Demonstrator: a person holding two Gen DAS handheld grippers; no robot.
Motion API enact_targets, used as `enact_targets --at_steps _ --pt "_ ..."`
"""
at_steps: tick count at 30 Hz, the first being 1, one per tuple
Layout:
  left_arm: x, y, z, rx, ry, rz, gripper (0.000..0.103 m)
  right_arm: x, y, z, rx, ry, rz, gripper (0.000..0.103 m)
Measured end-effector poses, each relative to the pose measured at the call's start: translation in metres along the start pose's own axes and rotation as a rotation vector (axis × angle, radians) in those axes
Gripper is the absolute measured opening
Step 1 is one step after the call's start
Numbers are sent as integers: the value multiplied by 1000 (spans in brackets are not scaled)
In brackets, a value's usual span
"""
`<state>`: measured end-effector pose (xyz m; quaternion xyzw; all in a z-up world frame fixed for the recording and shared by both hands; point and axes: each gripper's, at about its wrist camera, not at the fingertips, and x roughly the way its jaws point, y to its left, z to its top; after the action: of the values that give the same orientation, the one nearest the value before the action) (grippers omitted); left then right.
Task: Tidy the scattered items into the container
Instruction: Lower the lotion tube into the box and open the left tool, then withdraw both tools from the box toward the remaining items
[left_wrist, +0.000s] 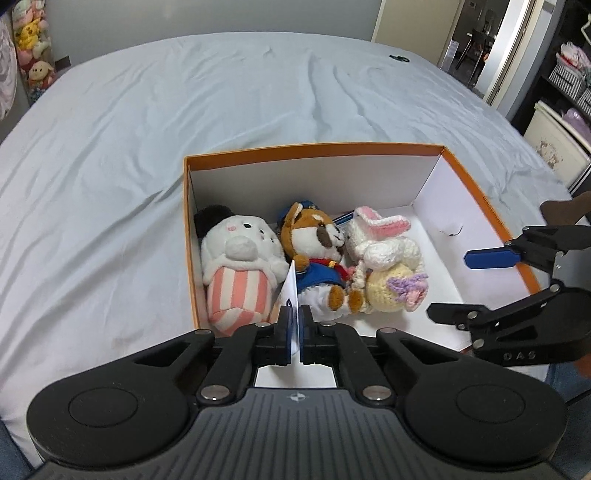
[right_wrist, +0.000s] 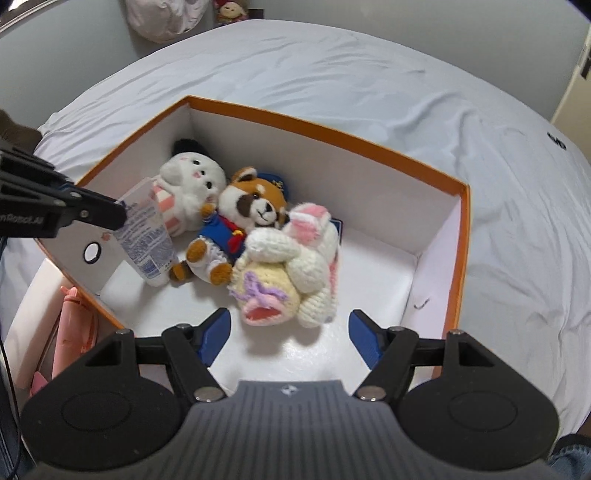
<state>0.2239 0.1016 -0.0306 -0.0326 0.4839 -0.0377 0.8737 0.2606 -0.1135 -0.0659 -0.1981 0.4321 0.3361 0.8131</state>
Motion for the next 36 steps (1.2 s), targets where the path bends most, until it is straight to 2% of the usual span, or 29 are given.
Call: enact_targets --at_steps 7,11,17,28,32,36 --pt "-7 -1 6 30 35 92 1 -1 -3 -2 26 -7 13 73" --pt "-9 -5 6 60 25 195 1 -1 -2 -3 28 -12 20 73" --pt "-8 -9 0 79 4 245 1 -4 -2 -4 33 -20 27 73" --pt "-10 -5 -12 16 34 215 6 -10 -1 -8 61 -20 33 73" --pt "-16 -4 -14 7 5 197 22 -12 -3 -8 75 -25 28 73" --pt "-41 -8 -18 1 -88 154 31 -25 -3 -9 89 -63 30 73"
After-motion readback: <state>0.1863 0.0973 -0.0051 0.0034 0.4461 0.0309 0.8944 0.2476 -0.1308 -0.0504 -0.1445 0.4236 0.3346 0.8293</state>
